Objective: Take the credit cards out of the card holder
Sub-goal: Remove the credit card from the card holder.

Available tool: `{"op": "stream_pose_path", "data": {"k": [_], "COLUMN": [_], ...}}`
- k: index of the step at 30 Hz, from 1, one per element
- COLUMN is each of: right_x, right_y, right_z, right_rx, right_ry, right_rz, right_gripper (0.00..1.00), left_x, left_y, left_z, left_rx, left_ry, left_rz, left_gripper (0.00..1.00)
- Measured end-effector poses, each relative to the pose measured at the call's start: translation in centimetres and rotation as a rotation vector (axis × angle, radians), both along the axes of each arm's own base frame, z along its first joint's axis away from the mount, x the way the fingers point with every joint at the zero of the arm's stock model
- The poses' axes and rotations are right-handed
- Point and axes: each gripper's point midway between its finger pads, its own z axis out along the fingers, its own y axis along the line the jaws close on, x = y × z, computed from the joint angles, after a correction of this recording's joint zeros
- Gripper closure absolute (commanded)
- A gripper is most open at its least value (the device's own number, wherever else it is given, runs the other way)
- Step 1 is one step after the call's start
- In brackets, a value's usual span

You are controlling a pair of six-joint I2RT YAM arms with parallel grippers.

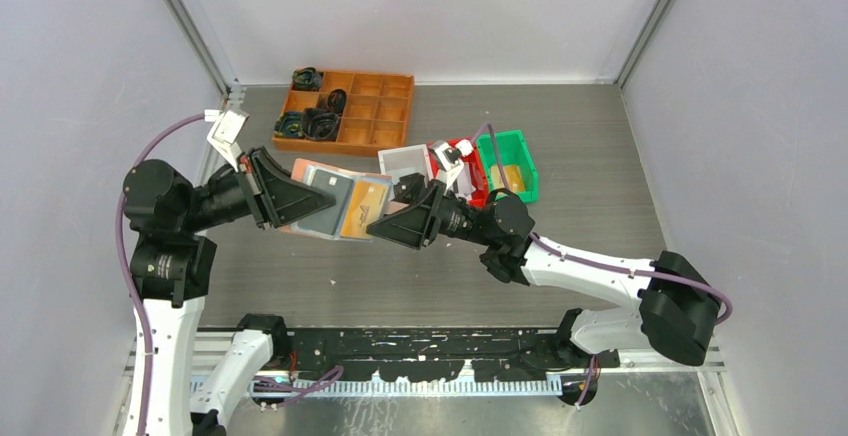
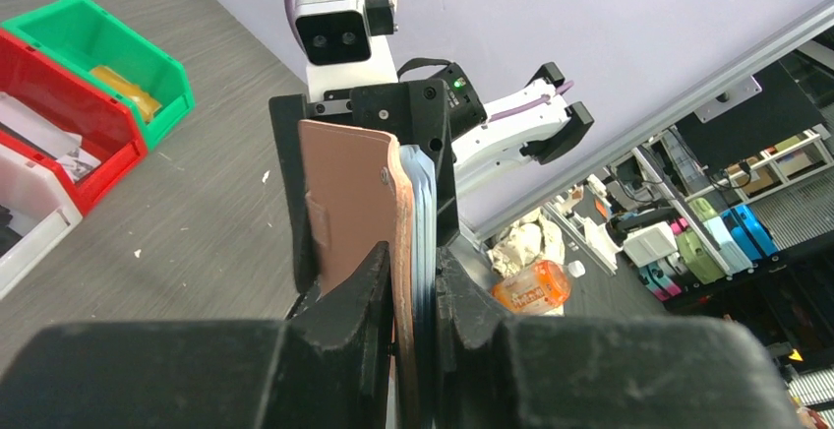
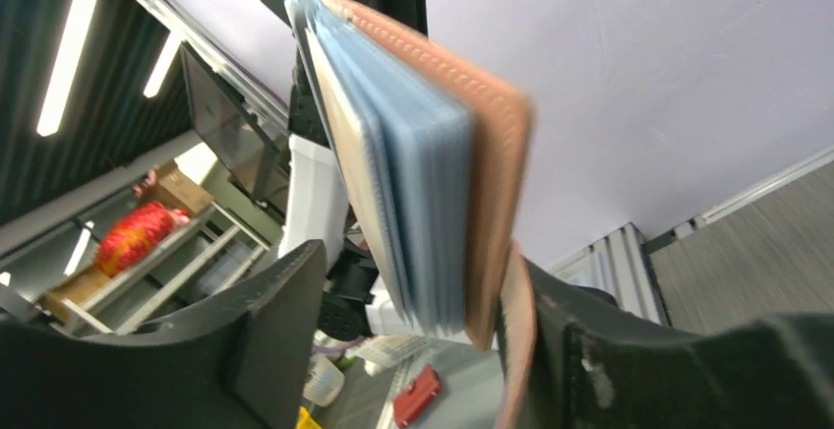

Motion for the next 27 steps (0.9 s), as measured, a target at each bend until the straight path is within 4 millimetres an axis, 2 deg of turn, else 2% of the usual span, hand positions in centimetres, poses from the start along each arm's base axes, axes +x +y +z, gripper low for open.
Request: {"op": "stream_pose_path", "data": {"k": [1,2,3,5,7,8,14,20,23,27], "right_x": [-0.1,-0.1,-0.1,-0.2,-0.3,-0.4,0.1,-0.8,-1.2,-2.5], "right_y": [-0.1,-0.1,-0.1,-0.1,-0.4,-0.6,-0.8,-0.8,-0.1,0.5], "right_z": [0.1,0.1,0.1,-0.2,-0.3,-0.6,-2.2,-3.0,-4.8,-8.7], "right_rx": [0.004,0.006,0.004,-0.016,-0.048,-0.081,-0.376,-0.690,-0.830,-1.007], "right_ry": [0.003,0.006,0.008,0.014,0.007,0.006,-0.054,-0.162,-0.198,-0.224], "right_rz": [0.003,0.003,0.003,0.004,-0.010,-0.018,-0.073,0.037,0.110,0.227], "right_gripper": [0.58,0.69,0.79,0.94,0.99,0.99,0.99,0.99,0.99,0.99], "left_x": [0.0,0.0,-0.1,-0.2,0.0,0.0,0.1,-1.2,-1.9,-2.5], "left_y": [0.0,0.0,0.1,0.2,0.3,0.4,1.4,1.8,1.8,2.0], "left_z": [0.0,0.0,0.0,-0.3,-0.9,-1.2,-4.4,-5.4,-5.9,-7.6], "left_rx": [0.001,0.003,0.007,0.022,0.043,0.059,0.206,0.317,0.348,0.386], "left_ry": [-0.006,-0.012,-0.024,-0.047,-0.063,-0.076,-0.153,-0.319,-0.361,-0.350], "left_rz": [0.003,0.007,0.011,0.022,0.040,0.045,0.099,0.044,-0.004,-0.064], "left_gripper": [0.92,0.87,0.74,0.50,0.07,0.01,0.00,0.00,0.00,0.01]}}
